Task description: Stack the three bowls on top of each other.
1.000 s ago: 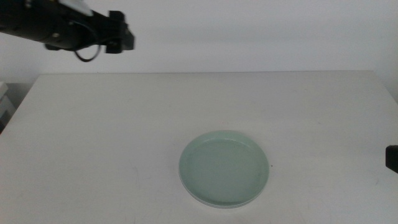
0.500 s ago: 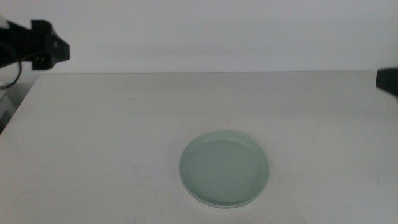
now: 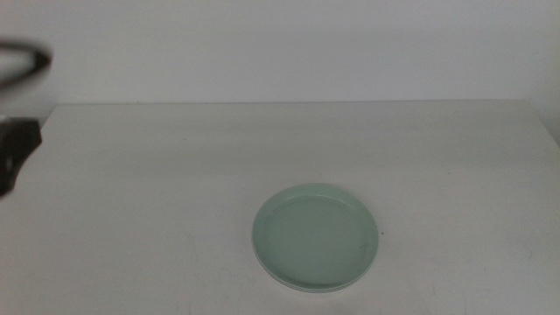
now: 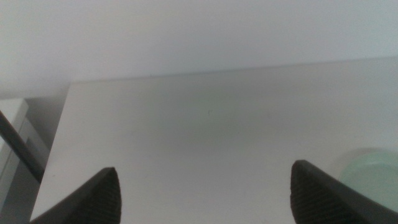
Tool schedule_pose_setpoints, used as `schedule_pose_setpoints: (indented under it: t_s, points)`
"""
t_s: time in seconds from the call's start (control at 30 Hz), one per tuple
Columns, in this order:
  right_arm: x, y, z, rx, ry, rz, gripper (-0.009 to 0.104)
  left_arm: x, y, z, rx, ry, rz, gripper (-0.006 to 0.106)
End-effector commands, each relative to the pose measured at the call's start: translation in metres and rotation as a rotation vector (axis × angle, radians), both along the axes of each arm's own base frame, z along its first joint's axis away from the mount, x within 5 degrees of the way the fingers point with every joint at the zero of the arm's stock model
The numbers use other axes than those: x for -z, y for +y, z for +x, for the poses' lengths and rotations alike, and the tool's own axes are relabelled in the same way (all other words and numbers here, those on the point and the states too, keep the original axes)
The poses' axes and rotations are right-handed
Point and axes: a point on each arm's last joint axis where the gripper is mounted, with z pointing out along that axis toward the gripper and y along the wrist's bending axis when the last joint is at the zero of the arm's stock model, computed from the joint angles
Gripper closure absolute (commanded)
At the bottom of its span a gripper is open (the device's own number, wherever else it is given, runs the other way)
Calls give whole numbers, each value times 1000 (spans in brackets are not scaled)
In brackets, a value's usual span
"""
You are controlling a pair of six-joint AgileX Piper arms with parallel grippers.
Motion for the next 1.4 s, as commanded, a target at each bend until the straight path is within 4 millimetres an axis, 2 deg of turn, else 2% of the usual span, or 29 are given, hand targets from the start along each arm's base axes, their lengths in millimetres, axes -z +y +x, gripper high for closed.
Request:
schedule_pose_setpoints:
  t_s: [0.0, 0.17, 0.37, 0.53, 0.8, 0.93, 1.13, 1.37]
  points:
    - [-1, -1, -16, -15, -175, -47, 41, -2, 1, -11, -6, -159, -39, 5]
    - [35, -3, -46, -17, -229, -66, 41, 34, 4, -36, -8, -264, -78, 5]
    - [69, -5, -60, -17, -215, -71, 41, 59, 6, -58, -10, -362, -109, 5]
    - [75, -5, -62, -17, -206, -70, 41, 63, 7, -62, -11, -423, -110, 5]
    - [76, -5, -61, -17, -204, -71, 41, 65, 7, -62, -13, -411, -116, 5]
    - [88, -6, -61, -14, -184, -94, 41, 79, 7, -64, -14, -412, -117, 5]
    - [128, -7, -71, -11, -176, -114, 41, 115, 9, -78, -15, -430, -119, 5]
    - [177, -7, -74, -9, -147, -119, 41, 157, 9, -81, -16, -402, -115, 5]
